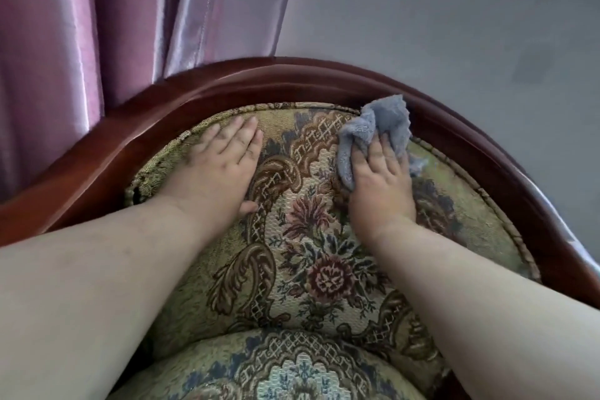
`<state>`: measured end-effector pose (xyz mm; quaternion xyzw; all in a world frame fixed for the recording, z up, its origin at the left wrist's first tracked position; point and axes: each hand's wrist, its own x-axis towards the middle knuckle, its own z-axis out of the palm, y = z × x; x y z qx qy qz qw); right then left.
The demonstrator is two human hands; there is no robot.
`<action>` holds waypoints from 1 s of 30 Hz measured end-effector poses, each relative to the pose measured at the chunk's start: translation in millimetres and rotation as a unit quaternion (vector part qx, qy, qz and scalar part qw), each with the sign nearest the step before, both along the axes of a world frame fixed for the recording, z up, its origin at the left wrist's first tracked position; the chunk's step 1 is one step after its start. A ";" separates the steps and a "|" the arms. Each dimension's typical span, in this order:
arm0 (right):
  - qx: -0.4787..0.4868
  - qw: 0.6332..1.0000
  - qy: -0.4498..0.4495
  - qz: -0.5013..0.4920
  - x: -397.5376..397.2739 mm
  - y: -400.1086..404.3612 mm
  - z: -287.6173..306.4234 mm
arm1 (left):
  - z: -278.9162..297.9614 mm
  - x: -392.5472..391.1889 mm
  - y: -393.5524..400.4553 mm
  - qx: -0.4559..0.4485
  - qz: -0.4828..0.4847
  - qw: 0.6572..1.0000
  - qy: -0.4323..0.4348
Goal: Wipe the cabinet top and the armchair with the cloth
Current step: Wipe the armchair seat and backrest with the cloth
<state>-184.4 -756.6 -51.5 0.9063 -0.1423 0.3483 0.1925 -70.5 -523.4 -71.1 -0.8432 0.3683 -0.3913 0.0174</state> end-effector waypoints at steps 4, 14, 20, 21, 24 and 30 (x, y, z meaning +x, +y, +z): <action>-0.011 0.973 0.187 0.132 9.7 51.0 -74.3 | -1.1 0.2 0.4 0.007 0.005 1.000 -0.005; -0.078 0.996 0.031 0.021 -0.1 -38.5 63.4 | -3.6 1.3 -0.5 0.007 0.014 1.000 -0.020; 0.031 0.997 -0.026 0.061 36.7 30.2 2.8 | -1.7 0.9 0.1 0.017 0.023 0.999 -0.036; 0.033 0.996 -0.011 0.081 39.0 41.7 -12.9 | -0.2 -0.3 -0.3 0.020 0.026 0.999 -0.036; 0.025 0.982 0.128 0.136 27.8 70.1 -69.5 | 2.5 -2.9 -1.1 0.030 0.037 0.999 -0.017; 0.131 0.950 0.162 0.232 -0.3 76.1 -77.1 | 6.1 -9.1 0.1 0.038 0.044 0.998 0.008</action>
